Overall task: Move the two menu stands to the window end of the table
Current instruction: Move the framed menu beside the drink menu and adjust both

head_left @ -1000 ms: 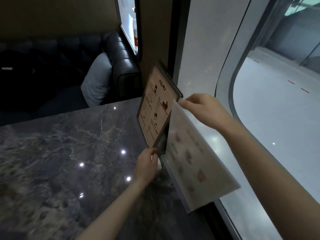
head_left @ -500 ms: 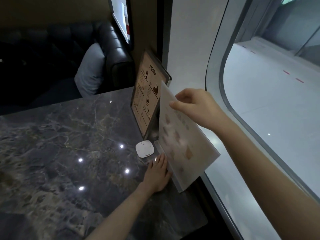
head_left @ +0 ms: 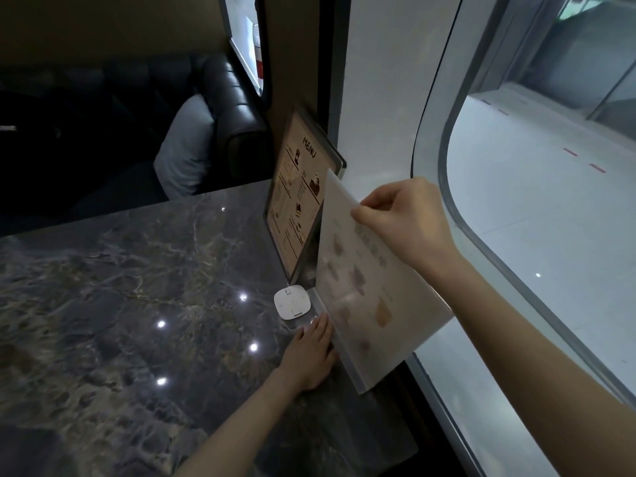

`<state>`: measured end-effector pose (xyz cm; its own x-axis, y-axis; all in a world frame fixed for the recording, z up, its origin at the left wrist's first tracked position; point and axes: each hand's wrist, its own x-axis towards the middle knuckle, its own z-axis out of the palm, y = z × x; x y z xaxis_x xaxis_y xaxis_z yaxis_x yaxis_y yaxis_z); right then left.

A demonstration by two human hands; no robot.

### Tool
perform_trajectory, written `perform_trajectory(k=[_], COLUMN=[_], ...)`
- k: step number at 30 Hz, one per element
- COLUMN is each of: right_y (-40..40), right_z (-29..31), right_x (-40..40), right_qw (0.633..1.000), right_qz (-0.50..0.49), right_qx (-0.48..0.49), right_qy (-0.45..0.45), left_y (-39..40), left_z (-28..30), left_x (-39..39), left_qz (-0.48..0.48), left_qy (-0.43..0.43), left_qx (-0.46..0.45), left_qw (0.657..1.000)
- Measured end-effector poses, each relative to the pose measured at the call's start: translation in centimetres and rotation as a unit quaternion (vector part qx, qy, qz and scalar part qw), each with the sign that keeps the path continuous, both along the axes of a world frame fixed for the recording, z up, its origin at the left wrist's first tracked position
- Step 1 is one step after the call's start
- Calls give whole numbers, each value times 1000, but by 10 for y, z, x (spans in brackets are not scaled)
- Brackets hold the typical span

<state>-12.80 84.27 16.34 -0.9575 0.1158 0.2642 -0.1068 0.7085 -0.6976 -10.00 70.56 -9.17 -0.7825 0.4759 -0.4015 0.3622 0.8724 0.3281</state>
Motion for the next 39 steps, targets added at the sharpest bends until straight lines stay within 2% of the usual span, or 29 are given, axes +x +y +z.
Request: perform_trajectory(k=[9,15,30,39], right_y=[5,5,7,12], right_z=[11,6,-5,-4], right_x=[-1,-9,-24,-26], right_qw=[999,995,994,994], right_qz=[-21,-38,-49,-49], right_qx=[-45,-88,-90,-76], right_qy=[-18,-25,-34,-59], left_y=[-19,-30,-27,-25], left_z=[8,16,5,15], left_x=[13,1,-10,-14], left_qz=[14,22,32,94], left_qy=[21,22,2,-73], left_qx=[34,-11,3,77], left_qw=[999,999,999,990])
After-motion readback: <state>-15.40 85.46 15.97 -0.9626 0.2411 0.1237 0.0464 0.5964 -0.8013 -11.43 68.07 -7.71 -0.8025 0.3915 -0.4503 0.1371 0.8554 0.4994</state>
